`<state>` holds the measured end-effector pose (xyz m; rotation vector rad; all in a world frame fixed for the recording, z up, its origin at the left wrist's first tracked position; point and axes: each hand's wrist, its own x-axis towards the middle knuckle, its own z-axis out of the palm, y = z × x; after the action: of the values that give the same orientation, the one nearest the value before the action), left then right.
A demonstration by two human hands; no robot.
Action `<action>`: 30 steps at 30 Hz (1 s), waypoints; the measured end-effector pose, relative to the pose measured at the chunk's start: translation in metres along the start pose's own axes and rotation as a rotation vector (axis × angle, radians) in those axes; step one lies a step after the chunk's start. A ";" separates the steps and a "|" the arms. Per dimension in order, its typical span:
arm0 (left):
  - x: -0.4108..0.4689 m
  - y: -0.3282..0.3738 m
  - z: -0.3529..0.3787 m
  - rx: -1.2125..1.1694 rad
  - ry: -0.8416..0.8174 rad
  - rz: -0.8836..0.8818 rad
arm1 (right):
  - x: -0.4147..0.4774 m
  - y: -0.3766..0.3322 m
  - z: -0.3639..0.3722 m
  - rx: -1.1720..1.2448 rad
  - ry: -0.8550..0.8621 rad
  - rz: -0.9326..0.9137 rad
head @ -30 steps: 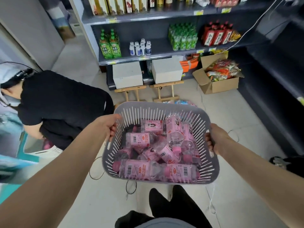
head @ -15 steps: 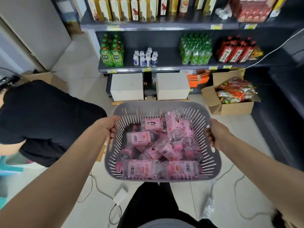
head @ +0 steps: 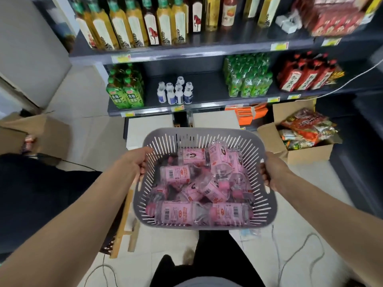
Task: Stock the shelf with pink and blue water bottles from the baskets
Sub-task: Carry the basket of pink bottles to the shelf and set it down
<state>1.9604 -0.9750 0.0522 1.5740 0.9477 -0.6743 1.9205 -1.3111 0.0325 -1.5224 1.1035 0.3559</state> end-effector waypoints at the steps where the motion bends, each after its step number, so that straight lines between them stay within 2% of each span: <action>1: 0.010 0.014 0.006 0.003 0.005 -0.008 | 0.013 -0.014 0.004 -0.001 -0.008 -0.007; 12: 0.100 0.139 0.070 -0.082 -0.006 -0.016 | 0.144 -0.143 0.044 -0.011 0.024 -0.071; 17: 0.138 0.199 0.103 -0.100 -0.038 0.000 | 0.196 -0.196 0.060 -0.019 0.093 -0.068; 30: 0.284 0.290 0.162 -0.109 -0.029 -0.060 | 0.336 -0.273 0.092 -0.017 0.123 0.007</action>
<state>2.3652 -1.0869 -0.0691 1.4411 0.9975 -0.6738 2.3390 -1.4058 -0.0776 -1.5727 1.2052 0.2797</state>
